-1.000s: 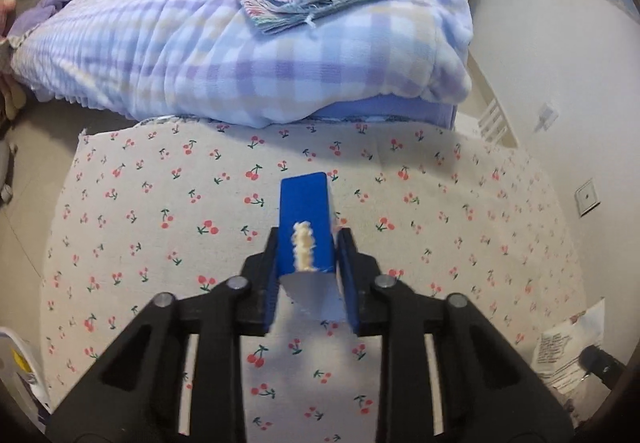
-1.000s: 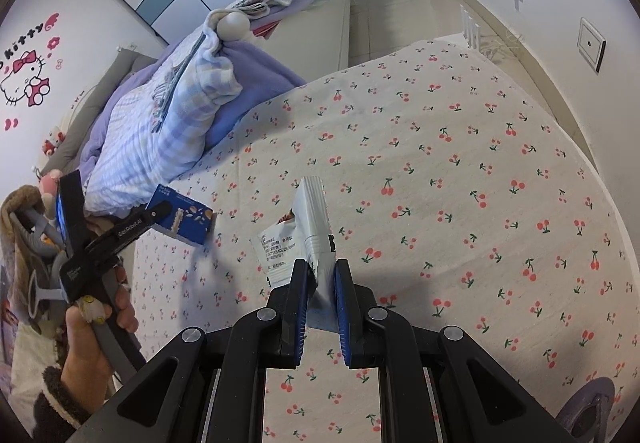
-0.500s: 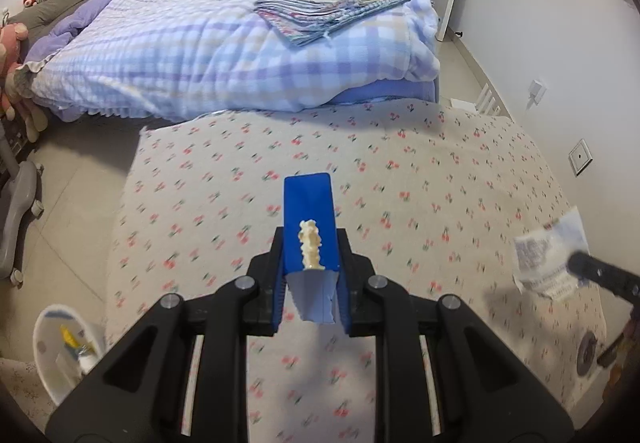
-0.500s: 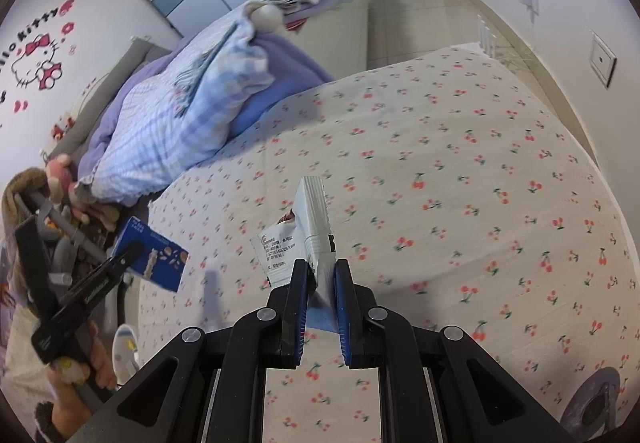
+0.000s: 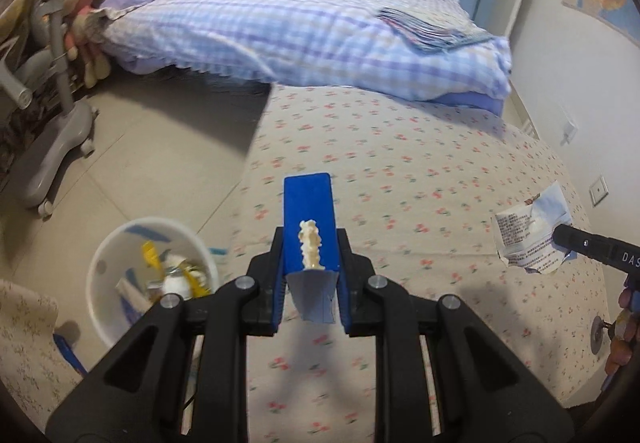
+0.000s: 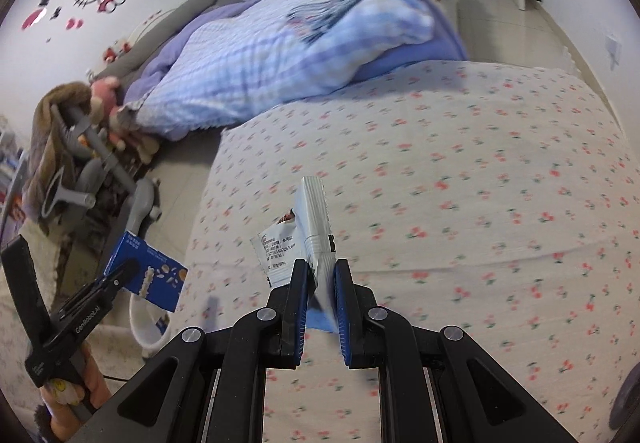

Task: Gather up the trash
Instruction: 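Carry the small blue box and paper wrapper to the white bin and release both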

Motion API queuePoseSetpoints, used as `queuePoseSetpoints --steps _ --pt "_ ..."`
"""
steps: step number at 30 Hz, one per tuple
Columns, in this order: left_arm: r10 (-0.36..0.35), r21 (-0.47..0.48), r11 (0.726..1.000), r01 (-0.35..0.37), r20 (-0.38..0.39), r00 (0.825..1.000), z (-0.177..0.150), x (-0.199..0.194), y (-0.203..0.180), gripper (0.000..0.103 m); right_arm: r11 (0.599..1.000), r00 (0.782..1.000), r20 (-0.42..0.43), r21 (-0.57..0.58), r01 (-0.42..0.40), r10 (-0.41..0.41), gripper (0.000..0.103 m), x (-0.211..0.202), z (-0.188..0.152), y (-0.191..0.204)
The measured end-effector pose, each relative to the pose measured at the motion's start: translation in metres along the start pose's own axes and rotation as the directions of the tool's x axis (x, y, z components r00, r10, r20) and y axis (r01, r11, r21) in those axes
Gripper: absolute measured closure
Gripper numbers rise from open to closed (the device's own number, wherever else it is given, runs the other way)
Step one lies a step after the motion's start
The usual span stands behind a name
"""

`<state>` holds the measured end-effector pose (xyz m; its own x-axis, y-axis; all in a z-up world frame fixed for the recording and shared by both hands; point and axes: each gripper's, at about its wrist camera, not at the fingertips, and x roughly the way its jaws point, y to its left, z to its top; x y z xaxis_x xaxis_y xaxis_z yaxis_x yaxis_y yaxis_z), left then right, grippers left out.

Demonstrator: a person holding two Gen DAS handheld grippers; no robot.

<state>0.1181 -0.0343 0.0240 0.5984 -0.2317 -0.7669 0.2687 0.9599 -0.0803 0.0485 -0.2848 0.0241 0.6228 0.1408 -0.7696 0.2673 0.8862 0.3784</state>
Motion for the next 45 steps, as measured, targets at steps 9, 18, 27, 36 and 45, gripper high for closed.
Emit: queuePoseSetpoints --steps 9,18,27,36,45 --pt "0.063 -0.181 0.981 -0.064 -0.008 0.998 -0.012 -0.015 0.100 0.080 0.993 0.996 -0.058 -0.095 -0.070 0.064 0.089 0.035 -0.013 0.072" --pt "0.066 -0.304 0.949 -0.089 -0.085 0.994 -0.027 0.008 0.163 0.078 0.976 0.985 -0.131 -0.170 -0.137 0.116 0.089 0.080 -0.028 0.144" --pt "0.124 -0.340 0.931 -0.133 -0.046 0.991 -0.024 0.008 0.189 0.020 0.955 0.971 -0.179 -0.223 -0.198 0.160 0.089 0.117 -0.047 0.201" --pt "0.257 -0.343 0.892 -0.294 -0.149 0.955 -0.047 -0.005 0.215 0.005 0.936 0.956 -0.221 -0.251 -0.246 0.192 0.089 0.154 -0.060 0.237" --pt "0.300 -0.339 0.875 -0.345 -0.179 0.937 -0.059 -0.016 0.230 0.002 0.923 0.946 -0.256 -0.277 -0.267 0.197 0.057 0.183 -0.070 0.260"
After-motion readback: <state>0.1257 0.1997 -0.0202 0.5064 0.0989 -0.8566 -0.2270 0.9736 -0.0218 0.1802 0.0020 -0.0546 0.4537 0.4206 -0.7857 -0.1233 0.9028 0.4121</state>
